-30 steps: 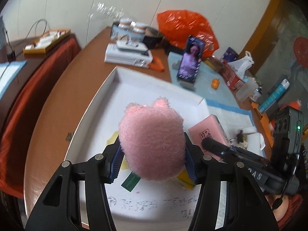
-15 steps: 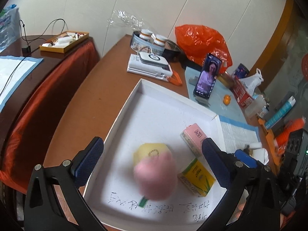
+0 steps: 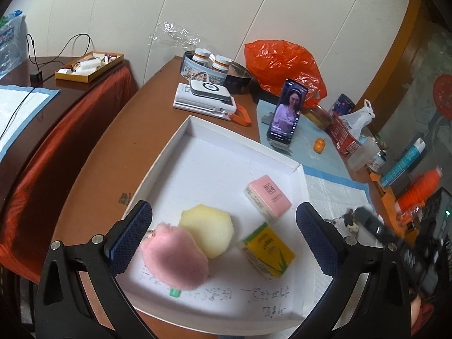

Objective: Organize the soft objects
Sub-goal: 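Grasp the zebra-print cloth with the left gripper while the right grasps the green sponge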

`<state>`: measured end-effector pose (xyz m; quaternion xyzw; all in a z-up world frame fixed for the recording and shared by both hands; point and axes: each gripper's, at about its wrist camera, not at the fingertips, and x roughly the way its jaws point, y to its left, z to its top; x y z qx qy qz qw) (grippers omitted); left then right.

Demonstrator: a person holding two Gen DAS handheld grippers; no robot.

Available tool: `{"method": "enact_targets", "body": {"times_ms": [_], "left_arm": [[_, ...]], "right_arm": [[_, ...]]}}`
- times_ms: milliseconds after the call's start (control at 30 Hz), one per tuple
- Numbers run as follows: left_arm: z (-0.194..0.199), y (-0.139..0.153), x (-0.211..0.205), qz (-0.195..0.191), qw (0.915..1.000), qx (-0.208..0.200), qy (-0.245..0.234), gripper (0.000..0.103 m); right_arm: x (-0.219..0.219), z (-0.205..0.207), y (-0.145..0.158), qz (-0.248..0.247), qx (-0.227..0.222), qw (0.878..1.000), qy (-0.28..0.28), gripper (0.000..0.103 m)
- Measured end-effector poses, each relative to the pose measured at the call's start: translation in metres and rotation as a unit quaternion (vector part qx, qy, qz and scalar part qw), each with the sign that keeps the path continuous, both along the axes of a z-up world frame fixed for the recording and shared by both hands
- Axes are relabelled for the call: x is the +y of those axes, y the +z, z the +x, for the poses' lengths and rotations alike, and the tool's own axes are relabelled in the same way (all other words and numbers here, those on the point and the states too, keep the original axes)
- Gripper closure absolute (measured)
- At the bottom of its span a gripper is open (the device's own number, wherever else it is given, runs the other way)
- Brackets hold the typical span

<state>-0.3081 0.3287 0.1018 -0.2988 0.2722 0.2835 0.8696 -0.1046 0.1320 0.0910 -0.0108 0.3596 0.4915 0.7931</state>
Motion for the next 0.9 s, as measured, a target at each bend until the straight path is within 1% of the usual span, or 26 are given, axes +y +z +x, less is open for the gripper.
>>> {"method": "enact_targets", "body": {"times_ms": [67,133,200,267,333,467,567,667,733,800,900], "left_arm": [[0.001,0.000,-0.004,-0.002,1.0000,-0.005,-0.001,0.000],[0.006,0.000,-0.012,-0.003,1.0000,-0.006,-0.005,0.000],[0.013,0.000,-0.022,-0.003,0.9999,-0.005,-0.012,0.000],[0.018,-0.001,-0.031,-0.002,0.9998,-0.003,-0.018,0.000],[0.026,-0.003,-0.041,-0.003,0.9997,0.003,-0.024,0.000],[0.041,-0.006,-0.059,-0.004,0.9990,0.017,-0.042,0.000],[0.061,-0.005,-0.075,0.002,0.9974,0.025,-0.067,0.000],[0.092,-0.008,-0.092,0.002,0.9948,0.035,-0.096,0.000],[0.125,-0.014,-0.111,-0.001,0.9906,0.047,-0.128,0.000],[0.156,-0.020,-0.128,0.011,0.9863,0.065,-0.151,0.000],[0.200,-0.035,-0.141,0.030,0.9815,0.102,-0.159,0.000]], "right_arm": [[-0.020,0.028,-0.001,0.002,-0.002,0.999,-0.041,0.000],[-0.038,0.054,-0.005,-0.005,-0.009,0.998,-0.064,0.000],[-0.048,0.070,-0.011,-0.014,-0.023,0.998,-0.064,0.000],[-0.052,0.079,-0.020,-0.047,-0.039,0.996,-0.061,0.000],[-0.050,0.082,-0.031,-0.083,-0.056,0.994,-0.051,0.000],[-0.048,0.073,-0.046,-0.108,-0.069,0.992,-0.014,0.000],[-0.061,0.074,-0.044,-0.097,-0.076,0.992,-0.016,0.000],[-0.093,0.087,-0.029,-0.068,-0.084,0.993,-0.053,0.000],[-0.121,0.102,-0.019,-0.051,-0.088,0.991,-0.087,0.000],[-0.144,0.114,-0.013,-0.042,-0.082,0.989,-0.113,0.000],[-0.184,0.138,-0.013,-0.035,-0.066,0.986,-0.149,0.000]]}}
